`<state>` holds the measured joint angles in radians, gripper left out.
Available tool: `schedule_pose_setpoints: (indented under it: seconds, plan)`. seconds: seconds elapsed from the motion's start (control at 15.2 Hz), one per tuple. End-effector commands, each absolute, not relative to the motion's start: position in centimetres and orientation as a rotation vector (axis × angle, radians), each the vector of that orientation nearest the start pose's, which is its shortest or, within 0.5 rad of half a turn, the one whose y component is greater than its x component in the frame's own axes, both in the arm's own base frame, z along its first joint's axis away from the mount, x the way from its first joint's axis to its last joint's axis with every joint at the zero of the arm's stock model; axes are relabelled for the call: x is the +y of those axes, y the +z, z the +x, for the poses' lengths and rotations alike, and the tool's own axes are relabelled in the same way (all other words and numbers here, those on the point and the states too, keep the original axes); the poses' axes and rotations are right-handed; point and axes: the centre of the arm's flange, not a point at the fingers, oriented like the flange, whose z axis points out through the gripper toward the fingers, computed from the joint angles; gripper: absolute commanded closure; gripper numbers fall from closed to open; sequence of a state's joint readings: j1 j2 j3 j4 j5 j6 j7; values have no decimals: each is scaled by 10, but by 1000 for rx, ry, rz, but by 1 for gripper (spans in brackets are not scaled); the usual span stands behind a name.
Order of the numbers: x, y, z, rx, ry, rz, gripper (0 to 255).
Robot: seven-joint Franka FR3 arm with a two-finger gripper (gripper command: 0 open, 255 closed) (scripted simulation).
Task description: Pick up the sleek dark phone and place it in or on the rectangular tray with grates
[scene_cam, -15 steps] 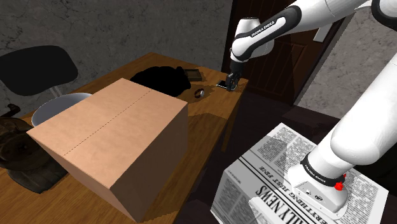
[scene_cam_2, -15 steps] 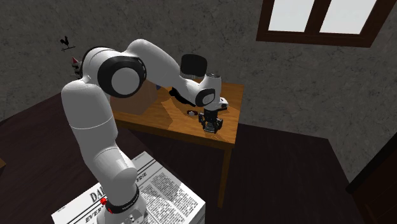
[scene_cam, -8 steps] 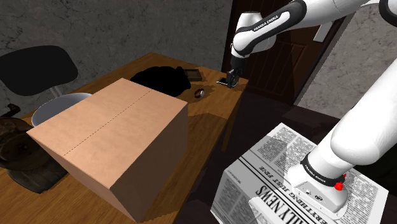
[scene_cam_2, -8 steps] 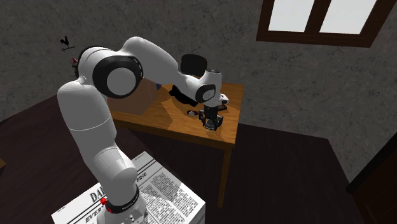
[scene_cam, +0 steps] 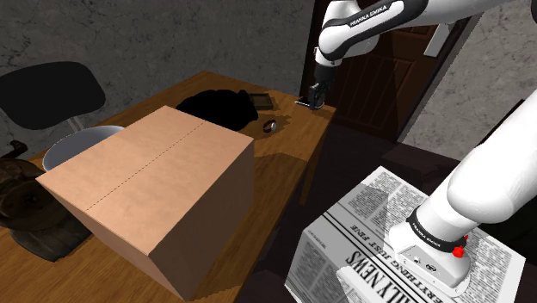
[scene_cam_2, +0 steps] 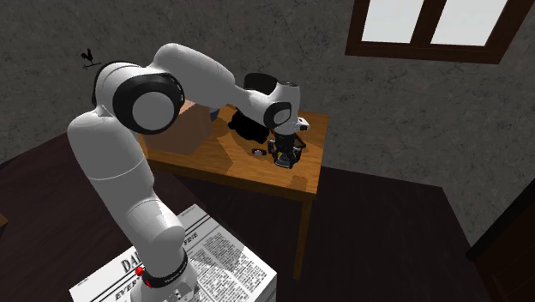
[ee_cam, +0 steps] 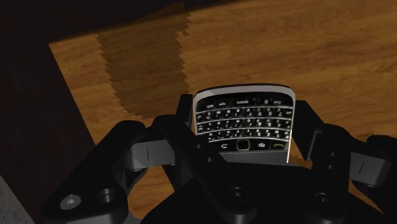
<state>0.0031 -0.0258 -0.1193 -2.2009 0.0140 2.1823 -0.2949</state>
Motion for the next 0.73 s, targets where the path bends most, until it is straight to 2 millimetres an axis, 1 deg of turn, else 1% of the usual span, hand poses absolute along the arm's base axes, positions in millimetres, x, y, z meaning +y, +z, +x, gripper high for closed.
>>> schedule_pose_setpoints:
  seconds: [0.0, 0.59, 0.66]
  plan:
    - [-60, 406, 522, -267, -15, -3117, 255]
    - [-60, 453, 522, -267, -15, -3117, 255]
    - [-60, 455, 522, -267, -15, -3117, 255]
